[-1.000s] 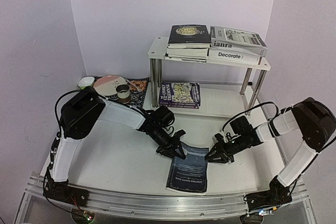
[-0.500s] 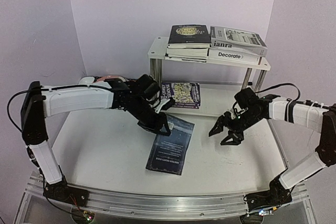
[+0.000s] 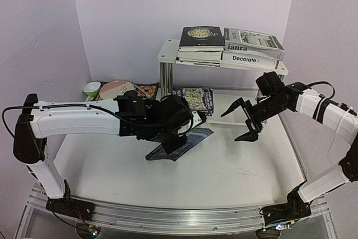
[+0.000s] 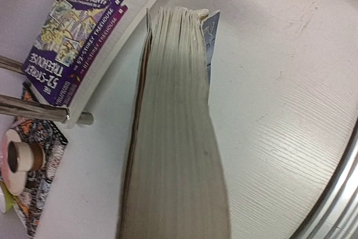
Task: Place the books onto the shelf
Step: Pass from the left arm to the right
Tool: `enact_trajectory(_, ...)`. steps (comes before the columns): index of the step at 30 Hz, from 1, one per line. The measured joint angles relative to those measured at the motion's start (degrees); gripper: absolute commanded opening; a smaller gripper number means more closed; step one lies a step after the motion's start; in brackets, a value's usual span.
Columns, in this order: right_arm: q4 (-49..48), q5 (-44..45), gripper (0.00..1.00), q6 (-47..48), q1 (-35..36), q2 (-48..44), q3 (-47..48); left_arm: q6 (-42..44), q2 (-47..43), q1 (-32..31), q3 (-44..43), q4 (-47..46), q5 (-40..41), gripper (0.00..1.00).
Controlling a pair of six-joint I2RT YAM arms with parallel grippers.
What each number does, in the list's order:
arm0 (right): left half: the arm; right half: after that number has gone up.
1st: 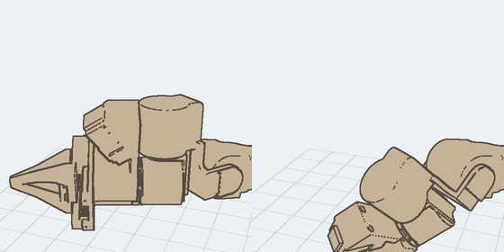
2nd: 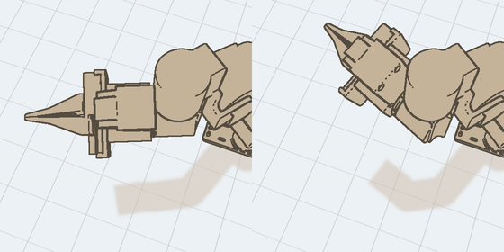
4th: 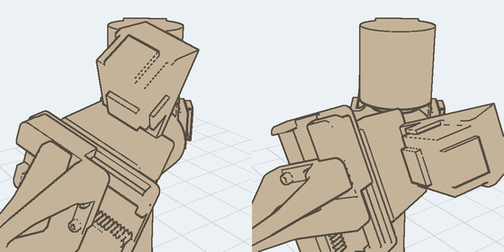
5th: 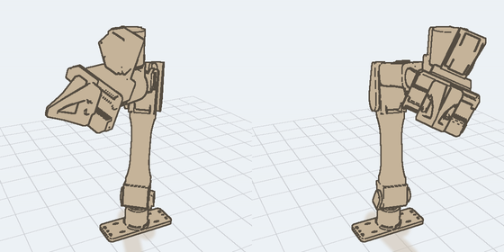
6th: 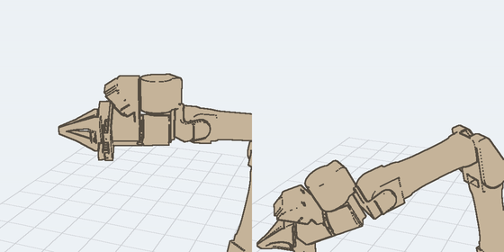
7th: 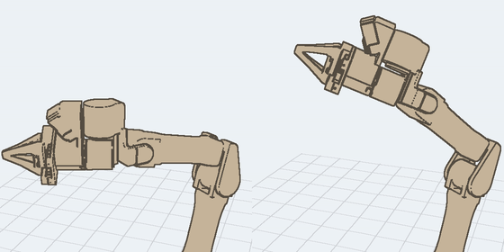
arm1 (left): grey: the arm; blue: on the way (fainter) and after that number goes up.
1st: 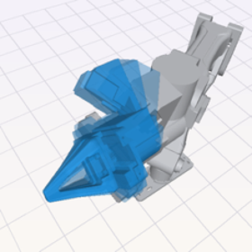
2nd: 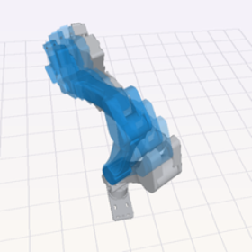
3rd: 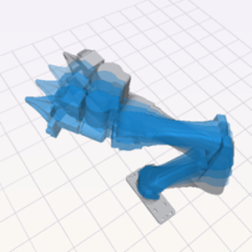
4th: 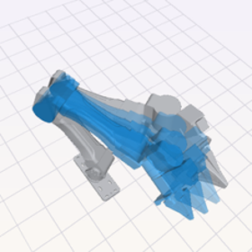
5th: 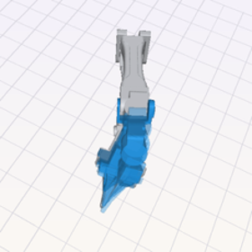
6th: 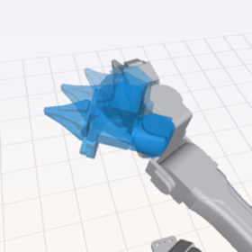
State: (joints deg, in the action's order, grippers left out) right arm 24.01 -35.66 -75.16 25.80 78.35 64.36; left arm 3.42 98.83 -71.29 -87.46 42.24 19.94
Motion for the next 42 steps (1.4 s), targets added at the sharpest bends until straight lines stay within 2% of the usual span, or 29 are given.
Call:
enact_trajectory(6, -0.39, 1.18, 0.98, -10.43, 0.7, -0.85, -0.07, 4.74, 4.15, -1.14, -5.09, -0.13, 6.03, 0.0)
enact_trajectory(14, -9.44, 3.1, 0.97, -19.43, 3.91, -2.21, -2.64, 7.08, 6.99, -1.84, -8.63, -0.15, 6.71, 0.0)
enact_trajectory(16, -10.97, 4.0, 0.93, -20.48, 4.28, -2.21, -2.8, 7.1, 7.28, -1.92, -9.05, -0.2, 6.62, 0.0)
enact_trajectory(20, -13.03, 5.53, 0.77, -21.68, 5.03, -2.21, -3.19, 7.08, 7.37, -1.92, -9.46, -0.15, 5.92, 0.0)
enact_trajectory(27, -14.51, 6.91, 0.71, -23.56, 6.49, -1.86, -3.8, 6.86, 7.37, -1.95, -9.94, -0.22, 5.18, 0.0)
enact_trajectory(30, -15.37, 7.04, 0.65, -23.98, 7.02, -1.22, -3.8, 6.64, 7.37, -1.97, -9.94, -0.22, 4.96, 0.0)
enact_trajectory(34, -16.09, 7.13, 0.49, -24.5, 7.37, -0.5, -3.8, 6.54, 7.37, -2.19, -9.94, -0.24, 4.63, 0.0)
enact_trajectory(39, -16.37, 7.23, 0.18, -25.14, 7.41, -0.46, -4.04, 5.7, 7.37, -2.64, -9.99, -0.35, 4.37, 0.0)
enact_trajectory(41, -16.31, 7.19, 0.04, -25.64, 7.41, -0.46, -4.15, 5.49, 7.37, -2.71, -9.99, -0.44, 4.24, 0.04)
enact_trajectory(42, -16.28, 7.13, 0.0, -26.18, 7.41, -0.46, -4.15, 5.51, 7.37, -2.73, -9.99, -0.46, 4.35, 0.1)
